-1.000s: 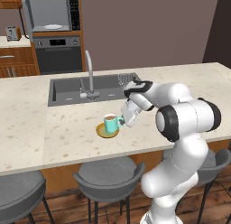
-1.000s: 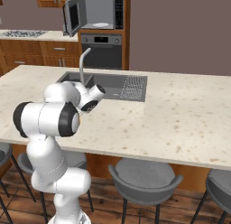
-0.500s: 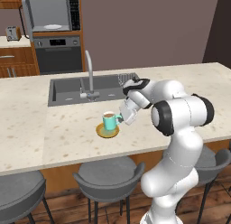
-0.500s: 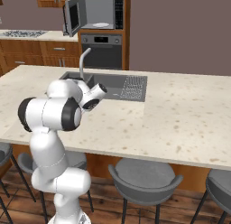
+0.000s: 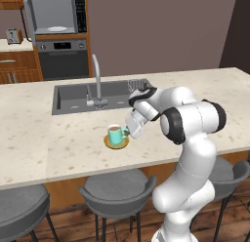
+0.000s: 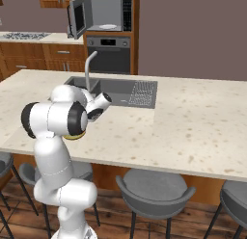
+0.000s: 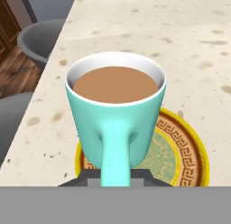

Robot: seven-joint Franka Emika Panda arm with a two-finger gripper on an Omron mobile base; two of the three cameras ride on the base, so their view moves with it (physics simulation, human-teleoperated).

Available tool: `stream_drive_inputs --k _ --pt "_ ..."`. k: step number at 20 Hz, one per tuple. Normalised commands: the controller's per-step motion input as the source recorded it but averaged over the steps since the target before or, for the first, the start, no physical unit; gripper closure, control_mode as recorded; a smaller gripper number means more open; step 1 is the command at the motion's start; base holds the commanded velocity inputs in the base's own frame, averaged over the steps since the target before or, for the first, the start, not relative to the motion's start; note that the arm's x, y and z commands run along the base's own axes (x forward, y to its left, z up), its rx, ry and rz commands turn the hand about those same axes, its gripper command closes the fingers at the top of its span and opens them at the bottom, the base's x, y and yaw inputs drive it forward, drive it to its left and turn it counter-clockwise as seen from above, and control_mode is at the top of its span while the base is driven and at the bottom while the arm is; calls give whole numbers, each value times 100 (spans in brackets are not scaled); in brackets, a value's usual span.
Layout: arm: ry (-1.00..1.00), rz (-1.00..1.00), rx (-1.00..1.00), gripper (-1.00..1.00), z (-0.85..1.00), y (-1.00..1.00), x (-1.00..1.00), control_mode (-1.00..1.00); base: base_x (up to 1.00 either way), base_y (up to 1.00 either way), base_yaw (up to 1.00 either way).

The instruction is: Pick the cup of tea, navigate to the dining table, and place it on the saucer.

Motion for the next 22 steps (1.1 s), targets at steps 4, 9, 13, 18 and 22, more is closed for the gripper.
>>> stream_drive_inputs --k 4,9,13,18,22 --pt "0 0 0 100 -8 3 1 -100 0 0 0" --pt "0 0 0 100 -1 0 2 -100 0 0 0" --pt "0 0 0 100 -6 0 1 -100 0 0 0" --pt "0 0 0 100 -8 0 1 -100 0 0 0" --pt "0 0 0 100 -6 0 0 -100 0 0 0"
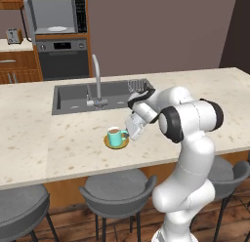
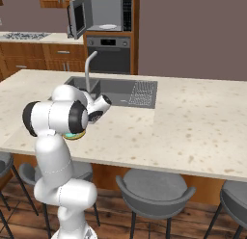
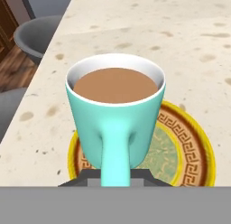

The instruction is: Pick the cup of tea, navigate to the dining table, and place it on the saucer.

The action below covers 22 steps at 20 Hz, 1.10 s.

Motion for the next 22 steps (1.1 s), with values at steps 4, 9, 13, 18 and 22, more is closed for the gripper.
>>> stream_drive_inputs --k 4,9,13,18,22 --pt "0 0 0 100 -2 0 8 -100 0 0 0" --pt "0 0 0 100 -2 0 17 -100 0 0 0" --pt "0 0 0 100 -7 0 21 -100 0 0 0" --pt "0 0 0 100 -20 0 1 -100 0 0 0" --pt "0 0 0 100 -11 0 0 -100 0 0 0"
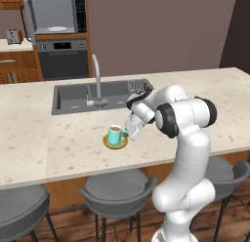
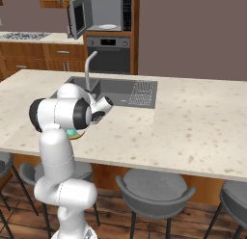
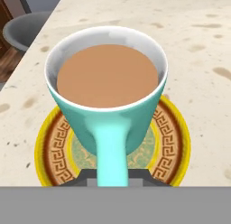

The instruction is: Pick the cup of tea, navigate to the dining table, and place it on the saucer.

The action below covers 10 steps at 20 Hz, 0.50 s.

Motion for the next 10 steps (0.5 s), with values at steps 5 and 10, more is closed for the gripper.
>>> stream_drive_inputs --k 5,10 --pt "0 0 0 100 0 0 0 -100 0 0 0" --pt "0 0 0 -100 0 0 0 -100 0 0 0"
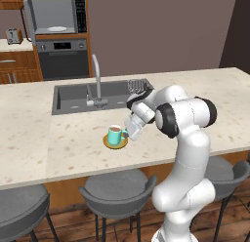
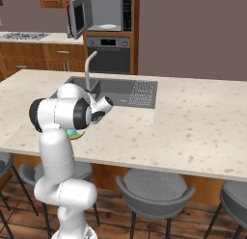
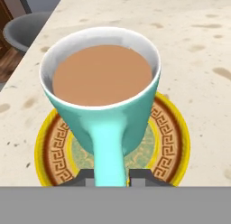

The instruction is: Pick the cup of tea, navigate to the dining table, and place it on the saucer.

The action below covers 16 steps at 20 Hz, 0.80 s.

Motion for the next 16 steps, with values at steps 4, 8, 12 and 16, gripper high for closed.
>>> stream_drive_inputs --k 4,8,12,16 --pt "0 0 0 -100 0 0 0 -100 0 0 0" --pt "0 0 0 -100 0 0 0 -100 0 0 0" --pt "-7 0 0 -100 4 0 -2 -100 0 0 0" --pt "-22 -4 8 -100 32 -7 -8 -100 0 0 0"
